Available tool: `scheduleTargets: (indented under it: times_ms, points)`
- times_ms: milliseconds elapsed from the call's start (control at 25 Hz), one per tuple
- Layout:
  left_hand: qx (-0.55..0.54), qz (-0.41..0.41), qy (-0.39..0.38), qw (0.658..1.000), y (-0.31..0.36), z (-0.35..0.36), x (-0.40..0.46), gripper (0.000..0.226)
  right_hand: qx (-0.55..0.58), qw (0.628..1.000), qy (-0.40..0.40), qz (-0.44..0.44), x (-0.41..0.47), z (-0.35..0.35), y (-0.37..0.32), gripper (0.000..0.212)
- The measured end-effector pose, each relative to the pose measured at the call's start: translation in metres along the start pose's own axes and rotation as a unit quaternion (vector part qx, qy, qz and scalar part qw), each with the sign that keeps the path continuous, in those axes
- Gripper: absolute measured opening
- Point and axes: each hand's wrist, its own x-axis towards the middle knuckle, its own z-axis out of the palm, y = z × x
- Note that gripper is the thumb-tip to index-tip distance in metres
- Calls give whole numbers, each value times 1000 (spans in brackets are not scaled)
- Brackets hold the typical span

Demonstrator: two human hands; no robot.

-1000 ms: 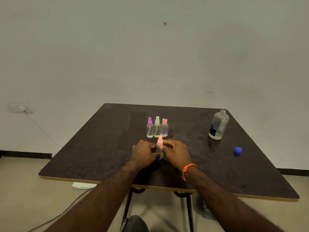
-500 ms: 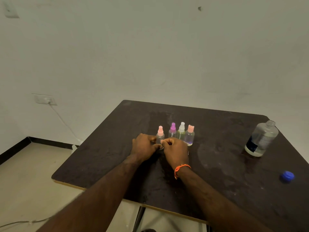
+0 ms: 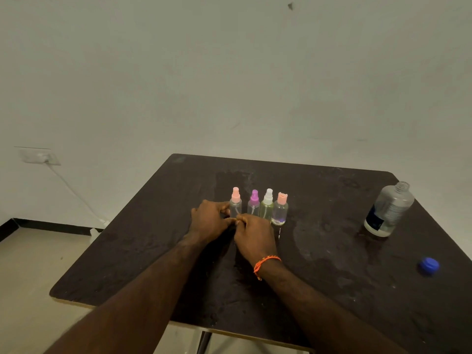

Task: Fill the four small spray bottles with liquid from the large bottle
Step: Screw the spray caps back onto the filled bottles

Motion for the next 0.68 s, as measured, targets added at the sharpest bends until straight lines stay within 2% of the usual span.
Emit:
scheduleTargets:
  times_ms: [120, 160, 320, 480, 680]
  points:
    - [40, -21, -12, 999, 12, -5, -14, 72, -23, 1000, -4, 13, -14, -16, 0, 19]
    - [47, -26, -17, 998, 16, -6, -21, 80, -38, 999, -5, 21, -19, -23, 3, 20]
    - [48, -20, -11, 999, 38, -5, -55, 77, -112, 993, 2, 33, -39, -59, 19, 25]
    - [60, -22, 39, 997, 67, 3, -95, 70, -166, 986, -15, 24, -72, -96, 43, 30]
    - [65, 59, -8, 996, 94, 21, -127, 67, -216, 976, -10, 32, -107, -134, 75, 29]
